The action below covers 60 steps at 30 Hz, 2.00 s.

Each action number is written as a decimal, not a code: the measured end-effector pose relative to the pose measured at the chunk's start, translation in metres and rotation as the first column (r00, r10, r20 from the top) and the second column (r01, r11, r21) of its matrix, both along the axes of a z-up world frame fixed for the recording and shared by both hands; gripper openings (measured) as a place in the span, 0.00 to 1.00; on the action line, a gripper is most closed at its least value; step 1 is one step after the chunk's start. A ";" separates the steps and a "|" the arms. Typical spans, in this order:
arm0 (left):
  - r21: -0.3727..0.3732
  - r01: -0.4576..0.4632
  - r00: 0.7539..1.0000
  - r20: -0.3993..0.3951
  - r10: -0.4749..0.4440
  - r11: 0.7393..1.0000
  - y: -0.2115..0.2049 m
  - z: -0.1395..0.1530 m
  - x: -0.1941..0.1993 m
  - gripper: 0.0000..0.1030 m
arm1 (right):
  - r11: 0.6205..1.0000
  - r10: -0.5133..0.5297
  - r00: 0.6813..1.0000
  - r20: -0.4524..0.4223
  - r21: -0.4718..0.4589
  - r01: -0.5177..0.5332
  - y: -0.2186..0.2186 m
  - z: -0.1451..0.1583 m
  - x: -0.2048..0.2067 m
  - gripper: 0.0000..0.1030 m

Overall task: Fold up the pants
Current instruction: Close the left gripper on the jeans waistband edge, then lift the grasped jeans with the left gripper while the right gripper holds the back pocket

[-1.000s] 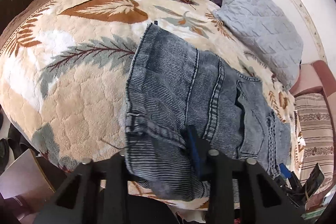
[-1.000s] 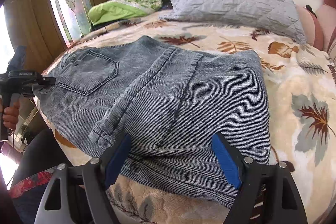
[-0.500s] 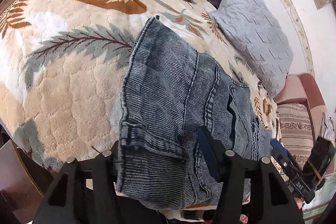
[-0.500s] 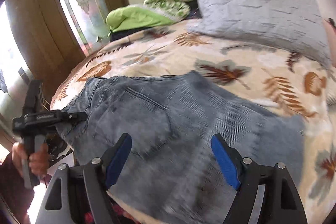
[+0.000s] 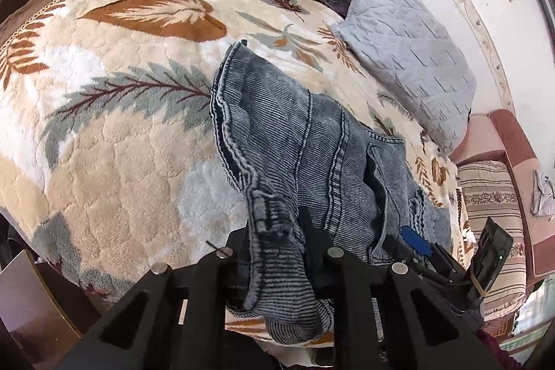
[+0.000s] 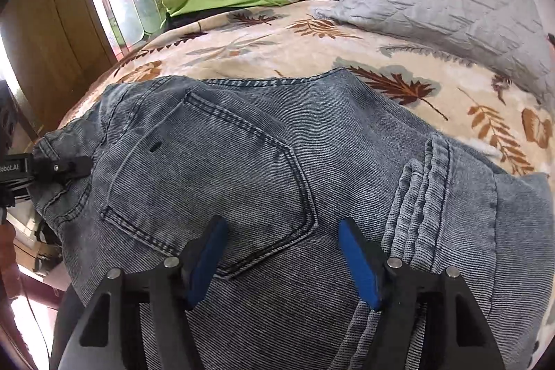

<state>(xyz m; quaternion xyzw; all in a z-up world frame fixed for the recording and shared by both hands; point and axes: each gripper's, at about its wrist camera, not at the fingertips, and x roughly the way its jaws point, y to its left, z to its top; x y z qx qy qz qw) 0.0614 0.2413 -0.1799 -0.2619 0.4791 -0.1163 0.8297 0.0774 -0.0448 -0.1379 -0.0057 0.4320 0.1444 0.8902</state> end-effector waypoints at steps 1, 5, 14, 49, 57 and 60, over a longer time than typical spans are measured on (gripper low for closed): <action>-0.001 -0.001 1.000 -0.008 0.001 1.000 0.000 -0.001 0.001 0.22 | 1.000 0.003 1.000 0.005 0.001 -0.003 -0.001 -0.001 0.000 0.68; -0.036 0.004 0.999 -0.047 -0.006 0.999 -0.002 -0.010 0.008 0.37 | 1.000 0.006 1.000 0.022 0.007 -0.006 -0.002 -0.002 -0.001 0.68; 0.110 0.036 0.998 0.043 -0.041 0.993 -0.020 0.012 -0.001 0.18 | 1.000 0.016 1.000 0.024 0.011 -0.016 -0.003 -0.001 -0.005 0.68; 0.265 0.084 0.959 0.239 -0.150 0.960 -0.094 0.109 -0.036 0.17 | 0.986 0.043 0.999 0.026 0.158 -0.047 -0.016 -0.003 -0.027 0.37; 0.327 0.137 0.936 0.267 -0.230 0.935 -0.135 0.136 -0.044 0.17 | 0.972 0.079 0.997 -0.004 0.220 -0.076 -0.027 -0.004 -0.025 0.35; 0.355 0.157 0.923 0.280 -0.265 0.922 -0.153 0.145 -0.048 0.17 | 0.959 0.080 0.996 -0.042 0.274 -0.065 -0.039 -0.001 -0.023 0.35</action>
